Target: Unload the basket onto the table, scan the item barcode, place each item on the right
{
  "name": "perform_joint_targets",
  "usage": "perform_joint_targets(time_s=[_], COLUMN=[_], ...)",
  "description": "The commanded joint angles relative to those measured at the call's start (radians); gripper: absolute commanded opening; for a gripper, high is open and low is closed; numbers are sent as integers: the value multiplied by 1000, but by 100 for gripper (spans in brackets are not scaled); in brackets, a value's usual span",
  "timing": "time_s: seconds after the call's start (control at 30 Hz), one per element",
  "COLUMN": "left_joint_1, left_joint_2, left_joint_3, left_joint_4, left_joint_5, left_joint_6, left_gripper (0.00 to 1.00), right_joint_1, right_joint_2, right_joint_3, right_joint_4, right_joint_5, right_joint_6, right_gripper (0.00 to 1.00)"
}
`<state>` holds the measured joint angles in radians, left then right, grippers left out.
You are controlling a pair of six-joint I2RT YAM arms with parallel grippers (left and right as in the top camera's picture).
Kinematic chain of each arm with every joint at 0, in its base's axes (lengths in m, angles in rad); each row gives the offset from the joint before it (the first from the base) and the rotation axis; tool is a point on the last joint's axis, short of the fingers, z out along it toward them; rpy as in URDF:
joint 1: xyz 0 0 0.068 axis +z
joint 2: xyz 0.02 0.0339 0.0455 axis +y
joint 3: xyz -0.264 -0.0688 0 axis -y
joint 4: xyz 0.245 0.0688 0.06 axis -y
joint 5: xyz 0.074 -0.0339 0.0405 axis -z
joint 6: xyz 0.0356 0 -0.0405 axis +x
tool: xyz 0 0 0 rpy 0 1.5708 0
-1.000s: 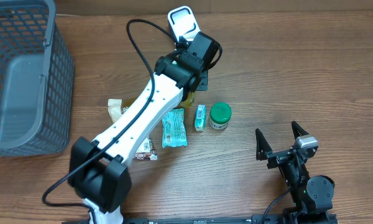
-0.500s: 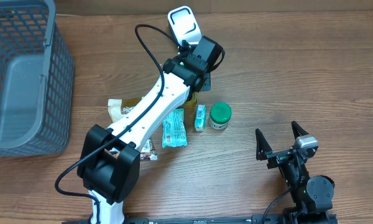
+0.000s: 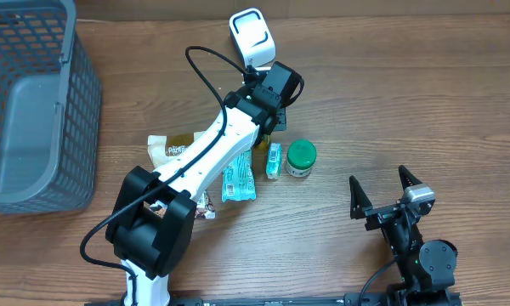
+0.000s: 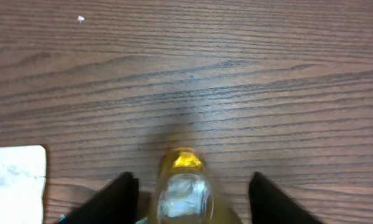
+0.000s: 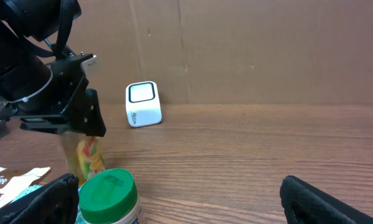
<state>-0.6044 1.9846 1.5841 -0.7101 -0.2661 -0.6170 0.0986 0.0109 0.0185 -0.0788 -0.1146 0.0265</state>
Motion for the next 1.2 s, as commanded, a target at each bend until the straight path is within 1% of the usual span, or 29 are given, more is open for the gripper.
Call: perform_joint_targets(time_s=[0.0, 0.13, 0.27, 0.43, 0.53, 0.6, 0.7, 0.8, 0.83, 0.9, 0.97, 1.0, 1.03, 1.17], left_joint_1=[2, 2, 2, 14, 31, 50, 93, 175, 202, 257, 311, 337, 363, 449], left_joint_2=[5, -6, -47, -167, -259, -309, -367, -412, -418, -422, -421, -420, -420, -420], left_joint_3=[-9, -6, 9, 11, 11, 11, 11, 11, 11, 11, 11, 11, 11, 11], left_joint_4=[1, 2, 1, -2, -19, -37, -61, -113, -133, -171, -206, -225, -243, -290], left_joint_5=[36, 54, 53, 53, 51, 46, 45, 32, 24, 23, 24, 24, 24, 24], left_joint_6=[-6, -6, 31, 55, 99, 121, 152, 176, 177, 177, 177, 177, 188, 231], left_gripper=[58, 62, 63, 64, 64, 66, 66, 68, 73, 86, 95, 98, 99, 99], right_joint_1=[-5, -5, -5, -5, -5, -5, -5, -5, -5, -5, -5, -5, -5, -5], right_joint_2=[-8, -8, -8, -8, -8, -8, -8, -8, -8, -8, -8, -8, -8, -8], right_joint_3=[-11, -11, -11, -11, -11, -11, -11, -11, -11, -11, -11, -11, -11, -11], right_joint_4=[5, 5, 5, 5, 5, 5, 5, 5, 5, 5, 5, 5, 5, 5], right_joint_5=[8, 8, 8, 8, 8, 8, 8, 8, 8, 8, 8, 8, 8, 8], right_joint_6=[-2, -2, -2, -2, -2, -2, -2, -2, -2, -2, -2, -2, -2, -2], right_gripper=[100, 100, 100, 100, 100, 100, 100, 100, 100, 100, 100, 100, 100, 100])
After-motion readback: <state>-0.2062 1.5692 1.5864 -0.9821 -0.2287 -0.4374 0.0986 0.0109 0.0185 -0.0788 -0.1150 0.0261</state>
